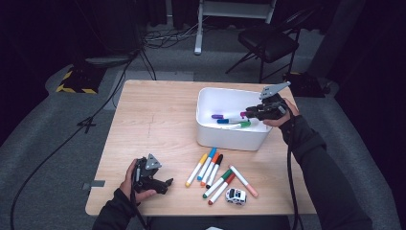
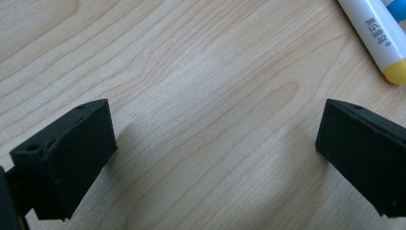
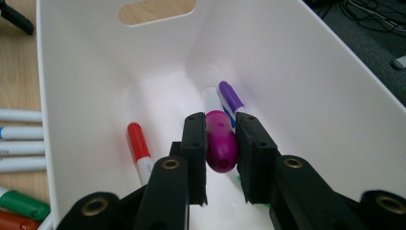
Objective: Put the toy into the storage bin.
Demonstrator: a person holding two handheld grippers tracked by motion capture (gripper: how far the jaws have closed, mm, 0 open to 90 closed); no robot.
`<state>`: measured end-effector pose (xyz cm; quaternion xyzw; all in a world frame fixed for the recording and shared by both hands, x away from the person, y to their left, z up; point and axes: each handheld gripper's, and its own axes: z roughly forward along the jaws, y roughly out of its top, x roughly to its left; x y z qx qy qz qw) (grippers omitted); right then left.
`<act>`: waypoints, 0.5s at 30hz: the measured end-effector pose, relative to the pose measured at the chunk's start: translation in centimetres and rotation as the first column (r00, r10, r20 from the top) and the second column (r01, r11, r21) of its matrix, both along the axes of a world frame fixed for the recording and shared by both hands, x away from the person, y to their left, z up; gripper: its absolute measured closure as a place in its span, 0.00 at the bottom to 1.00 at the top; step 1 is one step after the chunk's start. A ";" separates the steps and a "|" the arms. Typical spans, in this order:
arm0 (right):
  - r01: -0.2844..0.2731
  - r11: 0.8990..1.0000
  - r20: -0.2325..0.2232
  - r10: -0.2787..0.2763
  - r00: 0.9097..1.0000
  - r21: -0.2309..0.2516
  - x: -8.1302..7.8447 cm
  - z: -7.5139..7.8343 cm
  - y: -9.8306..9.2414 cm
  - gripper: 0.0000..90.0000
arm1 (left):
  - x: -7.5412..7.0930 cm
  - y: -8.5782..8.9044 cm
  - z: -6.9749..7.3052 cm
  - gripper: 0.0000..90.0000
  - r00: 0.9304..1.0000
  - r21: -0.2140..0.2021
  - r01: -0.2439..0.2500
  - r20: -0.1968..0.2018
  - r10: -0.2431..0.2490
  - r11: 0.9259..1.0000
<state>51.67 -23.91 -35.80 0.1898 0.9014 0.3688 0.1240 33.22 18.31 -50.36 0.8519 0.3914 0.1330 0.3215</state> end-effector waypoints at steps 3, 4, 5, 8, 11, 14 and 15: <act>-0.025 0.999 -0.013 0.024 1.000 -0.046 -0.4 0.0 -0.1 0.84 | 0.0 0.0 0.0 0.00 1.000 0.000 0.000 0.000 0.000 1.000; -0.031 0.997 -0.015 0.030 0.999 -0.071 -0.5 0.1 -0.1 0.84 | 0.0 0.0 0.0 0.00 1.000 0.000 0.000 0.000 0.000 1.000; -0.036 0.994 -0.014 0.035 0.999 -0.098 -0.6 0.0 -0.1 0.84 | 0.0 0.0 0.0 0.00 1.000 0.000 0.000 0.000 0.000 1.000; -0.033 0.991 -0.015 0.031 0.999 -0.132 -0.8 0.2 -0.4 0.84 | 0.0 0.0 0.0 0.00 1.000 0.000 0.000 0.000 0.000 1.000; -0.024 0.988 -0.018 0.021 1.000 -0.150 -1.0 0.5 -0.8 0.84 | 0.0 0.0 0.0 0.00 1.000 0.000 0.000 0.000 0.000 1.000; -0.025 0.987 -0.022 0.021 1.000 -0.161 -1.4 0.8 -1.2 0.84 | 0.0 0.0 0.0 0.00 1.000 0.000 0.000 0.000 0.000 1.000; -0.021 0.986 -0.022 0.018 1.000 -0.166 -1.5 0.8 -1.2 0.84 | 0.0 0.0 0.0 0.00 1.000 0.000 0.000 0.000 0.000 1.000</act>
